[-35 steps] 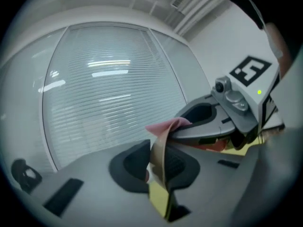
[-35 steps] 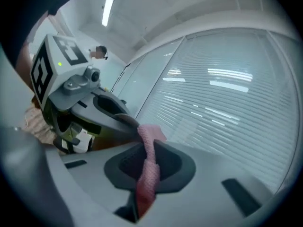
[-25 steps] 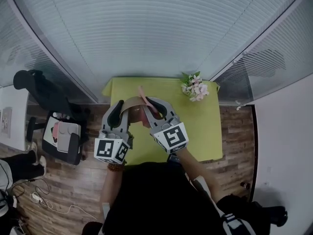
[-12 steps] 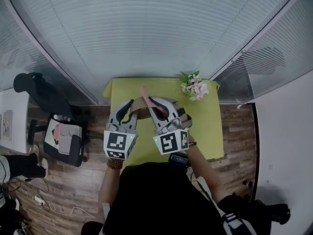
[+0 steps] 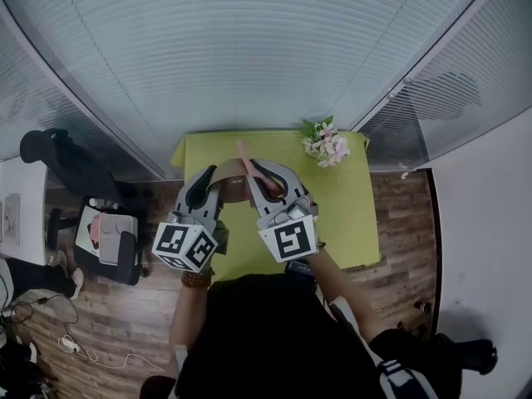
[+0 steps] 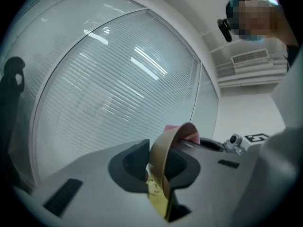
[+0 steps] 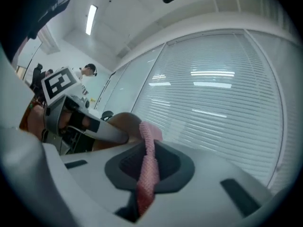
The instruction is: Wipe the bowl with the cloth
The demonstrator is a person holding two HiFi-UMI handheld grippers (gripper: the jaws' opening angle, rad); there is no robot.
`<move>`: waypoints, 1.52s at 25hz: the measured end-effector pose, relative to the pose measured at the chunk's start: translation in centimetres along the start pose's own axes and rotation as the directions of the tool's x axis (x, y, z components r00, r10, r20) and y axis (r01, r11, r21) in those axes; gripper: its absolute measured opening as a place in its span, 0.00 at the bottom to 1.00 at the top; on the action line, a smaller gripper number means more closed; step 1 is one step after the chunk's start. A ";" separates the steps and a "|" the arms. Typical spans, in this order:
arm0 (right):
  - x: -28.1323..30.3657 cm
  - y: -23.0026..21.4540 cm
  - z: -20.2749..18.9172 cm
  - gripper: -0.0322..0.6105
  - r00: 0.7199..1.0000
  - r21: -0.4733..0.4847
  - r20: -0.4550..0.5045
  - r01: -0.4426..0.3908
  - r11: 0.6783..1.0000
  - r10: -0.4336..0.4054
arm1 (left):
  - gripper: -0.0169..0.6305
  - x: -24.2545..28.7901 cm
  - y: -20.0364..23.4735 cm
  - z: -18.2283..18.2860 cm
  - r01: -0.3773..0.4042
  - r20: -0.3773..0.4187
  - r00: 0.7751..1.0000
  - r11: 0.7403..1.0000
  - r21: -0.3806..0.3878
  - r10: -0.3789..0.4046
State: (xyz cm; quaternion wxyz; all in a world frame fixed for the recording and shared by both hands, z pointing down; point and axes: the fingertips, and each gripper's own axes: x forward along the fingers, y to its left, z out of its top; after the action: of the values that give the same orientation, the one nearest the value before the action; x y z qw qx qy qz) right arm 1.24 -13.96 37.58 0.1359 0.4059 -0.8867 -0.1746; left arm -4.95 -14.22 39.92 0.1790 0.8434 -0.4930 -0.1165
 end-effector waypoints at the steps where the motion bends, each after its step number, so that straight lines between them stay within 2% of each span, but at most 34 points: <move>1: 0.0 0.0 0.0 0.08 1.000 0.035 0.015 -0.002 0.999 0.002 | 0.10 -0.1 0.1 0.1 0.005 0.018 1.000 0.999 -0.043 -0.004; 4: -0.1 0.2 0.2 0.08 0.999 0.127 0.048 -0.015 0.992 0.009 | 0.11 -0.7 0.6 0.3 0.013 0.085 0.996 0.989 -0.148 -0.001; 5: -0.1 0.3 0.0 0.08 0.999 0.127 0.033 -0.018 0.992 0.014 | 0.11 -0.7 0.7 0.0 0.017 0.085 0.996 0.987 -0.158 -0.004; 6: 0.1 0.4 -0.5 0.08 1.000 0.104 0.006 -0.021 0.994 0.021 | 0.12 -0.6 0.7 -0.6 0.025 0.061 0.998 0.990 -0.136 -0.017; 7: 0.2 0.4 -1.0 0.07 0.999 0.064 -0.025 -0.026 0.998 0.028 | 0.12 -0.4 0.6 -1.3 0.036 0.012 0.999 0.996 -0.078 -0.035; 9: 0.3 0.6 -1.8 0.07 0.996 -0.048 -0.077 -0.046 0.998 0.042 | 0.13 -0.1 0.1 -2.6 0.054 -0.109 0.993 0.992 0.113 -0.041; 10: 0.2 0.8 -1.9 0.07 0.995 -0.113 -0.092 -0.056 0.992 0.045 | 0.13 0.0 -0.2 -2.9 0.051 -0.156 0.988 0.974 0.221 -0.017; 12: 0.0 1.0 -1.5 0.07 0.995 -0.221 -0.096 -0.059 0.974 0.038 | 0.10 0.2 -0.6 -2.8 0.032 -0.201 0.978 0.919 0.394 0.052; 14: -0.2 1.1 -0.8 0.07 0.995 -0.309 -0.094 -0.048 0.950 0.020 | 0.09 0.4 -0.8 -2.7 0.014 -0.218 0.970 0.871 0.492 0.108; 16: -0.1 1.5 -0.4 0.07 0.995 -0.396 -0.097 -0.046 0.917 0.008 | 0.10 0.4 -0.7 -2.8 0.003 -0.238 0.959 0.831 0.557 0.157; 17: -0.1 1.7 -0.3 0.07 0.995 -0.430 -0.099 -0.047 0.901 0.005 | 0.10 0.5 -0.6 -3.0 -0.001 -0.244 0.954 0.817 0.577 0.173; 18: -0.1 1.9 -0.2 0.07 0.995 -0.453 -0.100 -0.050 0.890 0.004 | 0.10 0.5 -0.6 -3.0 -0.003 -0.245 0.953 0.815 0.580 0.178; 19: -0.2 2.0 -0.1 0.07 0.995 -0.466 -0.101 -0.051 0.884 0.005 | 0.11 0.4 -0.7 -3.0 -0.006 -0.239 0.957 0.829 0.560 0.168; 20: -0.2 2.1 0.1 0.07 0.995 -0.470 -0.099 -0.050 0.881 0.004 | 0.10 0.3 -0.7 -2.8 -0.009 -0.225 0.964 0.860 0.510 0.144; 22: -0.4 2.1 0.4 0.07 0.996 -0.464 -0.090 -0.040 0.885 -0.002 | 0.09 0.0 -0.7 -2.3 -0.015 -0.181 0.980 0.940 0.341 0.081; 23: -0.4 2.1 0.7 0.07 0.997 -0.455 -0.082 -0.032 0.890 -0.006 | 0.09 -0.2 -0.6 -2.0 -0.017 -0.156 0.986 0.964 0.267 0.061; 26: -0.5 2.1 1.4 0.07 0.999 -0.383 -0.043 -0.008 0.924 -0.009 | 0.09 -0.7 -0.4 -1.1 -0.025 -0.082 0.996 0.992 0.123 0.035; 27: -0.6 2.0 1.7 0.08 1.000 -0.346 -0.027 -0.004 0.938 -0.006 | 0.09 -0.8 -0.3 -0.7 -0.018 -0.053 0.998 0.999 0.049 0.020; 29: -0.9 1.8 2.5 0.08 1.000 -0.288 0.002 0.006 0.958 -0.006 | 0.10 -1.2 -0.2 -0.1 0.007 0.007 1.000 0.996 -0.091 -0.006; 34: -1.3 1.3 3.9 0.08 0.998 -0.143 0.065 0.011 0.990 -0.002 | 0.11 -2.3 0.0 1.7 0.056 0.140 0.990 0.957 -0.286 -0.016; 36: -1.3 1.4 3.5 0.08 0.998 -0.106 0.055 -0.001 0.994 0.007 | 0.11 -2.4 0.1 1.2 0.071 0.145 0.989 0.950 -0.305 -0.027; 37: -1.1 1.4 2.9 0.08 0.999 -0.104 0.039 -0.007 0.995 0.011 | 0.11 -2.3 0.1 0.6 0.076 0.116 0.992 0.958 -0.278 -0.045; 38: -0.9 1.3 2.3 0.08 1.000 -0.121 0.017 -0.011 0.993 0.013 | 0.13 -2.1 -0.1 -0.1 0.085 0.069 0.995 0.972 -0.218 -0.072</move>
State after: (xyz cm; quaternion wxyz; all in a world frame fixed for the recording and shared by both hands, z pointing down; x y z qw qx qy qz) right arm 0.07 -12.02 35.98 0.1534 0.3902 -0.8781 -0.2307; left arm -5.84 -12.29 39.95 0.2520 0.8332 -0.4485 -0.2029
